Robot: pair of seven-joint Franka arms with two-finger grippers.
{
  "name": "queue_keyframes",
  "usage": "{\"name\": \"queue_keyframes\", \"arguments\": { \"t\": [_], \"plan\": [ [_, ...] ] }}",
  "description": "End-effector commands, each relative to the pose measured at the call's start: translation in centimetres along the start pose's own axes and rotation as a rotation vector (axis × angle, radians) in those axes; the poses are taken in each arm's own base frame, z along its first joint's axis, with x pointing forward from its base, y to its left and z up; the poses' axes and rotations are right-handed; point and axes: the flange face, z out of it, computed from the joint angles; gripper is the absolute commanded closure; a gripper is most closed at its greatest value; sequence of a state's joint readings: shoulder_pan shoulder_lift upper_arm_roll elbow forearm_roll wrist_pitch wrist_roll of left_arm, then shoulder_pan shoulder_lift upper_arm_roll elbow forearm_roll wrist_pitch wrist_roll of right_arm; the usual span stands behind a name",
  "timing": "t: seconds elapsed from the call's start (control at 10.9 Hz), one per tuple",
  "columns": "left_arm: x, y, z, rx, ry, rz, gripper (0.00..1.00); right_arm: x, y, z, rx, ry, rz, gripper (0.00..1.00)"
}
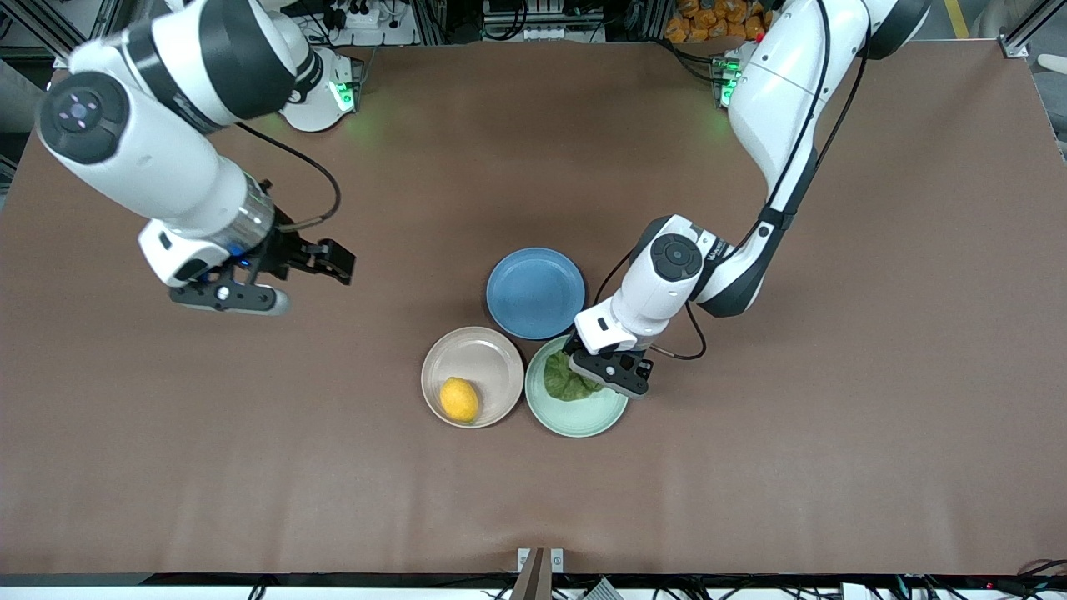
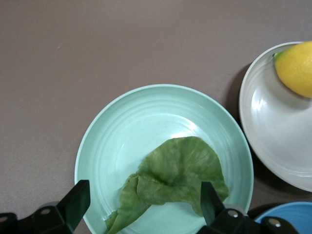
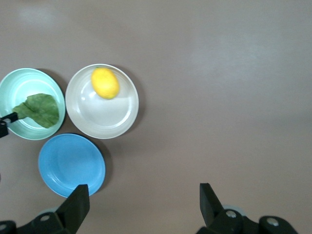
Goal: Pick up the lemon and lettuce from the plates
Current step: 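Lower the left gripper onto the lettuce while the right gripper descends to the lemon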
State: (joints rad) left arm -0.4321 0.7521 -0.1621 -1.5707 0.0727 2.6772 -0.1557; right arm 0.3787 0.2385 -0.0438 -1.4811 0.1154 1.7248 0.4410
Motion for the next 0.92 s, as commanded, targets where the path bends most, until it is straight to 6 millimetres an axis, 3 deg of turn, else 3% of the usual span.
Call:
{"name": "queue_keyframes", "arguments": {
  "t": [0.0, 0.09, 0.18, 0.28, 0.37, 0.55, 0.83],
  "plan": [
    [-0.4, 0.2, 1.6, 0.017, 0.000, -0.007, 0.00, 1.7, -1.3, 2.6, 0.074, -0.003, 0.029, 0.00],
    [-0.8, 0.6, 2.5, 0.014, -0.007, -0.006, 0.00, 2.9, -2.1, 5.8, 0.078, -0.005, 0.035, 0.00],
    [-0.9, 0.7, 2.6, 0.011, 0.001, -0.023, 0.00, 3.0, -4.7, 8.2, 0.097, 0.012, 0.019, 0.00],
    [-1.0, 0.8, 2.8, 0.011, -0.002, -0.043, 0.00, 3.1, -6.3, 9.0, 0.105, 0.032, 0.043, 0.00],
    [-1.2, 1.3, 3.2, 0.008, -0.005, -0.061, 0.00, 3.2, -6.5, 9.5, 0.102, 0.024, 0.058, 0.00],
    [-1.5, 1.9, 4.0, -0.006, 0.037, -0.111, 0.00, 3.8, -7.3, 13.8, 0.079, -0.010, 0.071, 0.00],
    [-2.6, 1.9, 6.4, -0.005, 0.065, -0.118, 0.00, 4.1, -9.3, 17.9, 0.076, 0.006, 0.092, 0.00]
  ]
}}
